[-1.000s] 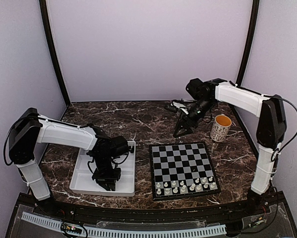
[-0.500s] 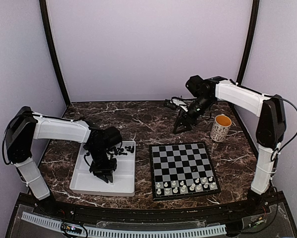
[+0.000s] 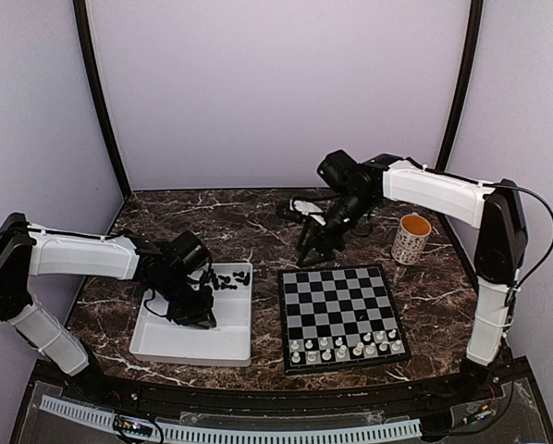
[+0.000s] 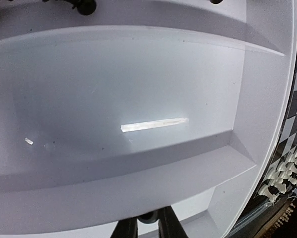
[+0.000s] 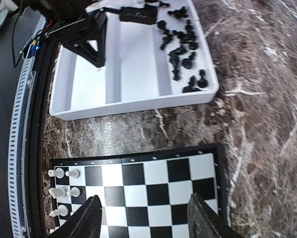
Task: Set up the chess pieces on the board
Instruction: Pawn the item in the storage box, then pass from the left arm to the right
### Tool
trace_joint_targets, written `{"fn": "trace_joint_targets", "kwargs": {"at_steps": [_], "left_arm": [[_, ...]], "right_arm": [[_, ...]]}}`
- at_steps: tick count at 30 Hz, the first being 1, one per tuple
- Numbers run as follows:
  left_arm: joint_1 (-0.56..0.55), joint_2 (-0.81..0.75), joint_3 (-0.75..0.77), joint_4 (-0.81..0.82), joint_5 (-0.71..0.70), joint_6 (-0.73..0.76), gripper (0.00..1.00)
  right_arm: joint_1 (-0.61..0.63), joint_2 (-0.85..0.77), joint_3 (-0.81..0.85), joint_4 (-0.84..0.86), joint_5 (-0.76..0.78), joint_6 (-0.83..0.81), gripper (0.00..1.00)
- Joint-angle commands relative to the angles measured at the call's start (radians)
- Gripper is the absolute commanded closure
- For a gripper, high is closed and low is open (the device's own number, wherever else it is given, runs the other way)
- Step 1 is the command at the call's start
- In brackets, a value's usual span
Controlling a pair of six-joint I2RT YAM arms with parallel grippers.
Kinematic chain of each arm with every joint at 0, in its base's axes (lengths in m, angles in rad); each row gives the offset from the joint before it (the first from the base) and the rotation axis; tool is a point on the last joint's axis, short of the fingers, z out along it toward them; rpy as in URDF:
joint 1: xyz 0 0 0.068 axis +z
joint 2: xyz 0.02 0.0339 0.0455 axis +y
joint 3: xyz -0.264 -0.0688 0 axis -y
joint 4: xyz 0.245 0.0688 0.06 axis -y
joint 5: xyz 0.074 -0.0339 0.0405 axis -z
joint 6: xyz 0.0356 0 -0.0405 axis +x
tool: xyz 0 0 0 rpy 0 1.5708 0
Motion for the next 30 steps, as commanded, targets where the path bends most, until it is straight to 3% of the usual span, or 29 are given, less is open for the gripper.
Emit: {"fn": "trace_joint_targets", "kwargs": {"at_steps": [1, 4, 12, 21, 30], "left_arm": [[0.000, -0.043, -0.072, 0.197, 0.017, -0.007, 0.89], [0.002, -0.044, -0.112, 0.306, 0.038, -0.027, 0.89], [0.025, -0.098, -0.234, 0.525, 0.121, -0.197, 0.87], [0.025, -0.320, -0.426, 0.689, 0.094, -0.365, 0.86], [0.026, -0.409, -0.537, 0.839, 0.088, -0.497, 0.84]], "right_arm": [[0.110, 0.003, -0.046, 0.078, 0.012, -0.029, 0.40], [0.159, 0.018, -0.064, 0.132, 0.011, 0.030, 0.40], [0.237, -0.011, -0.197, 0.476, 0.113, 0.287, 0.41], [0.277, 0.038, -0.232, 0.629, 0.065, 0.450, 0.44], [0.345, 0.128, -0.166, 0.677, 0.030, 0.526, 0.44]]}}
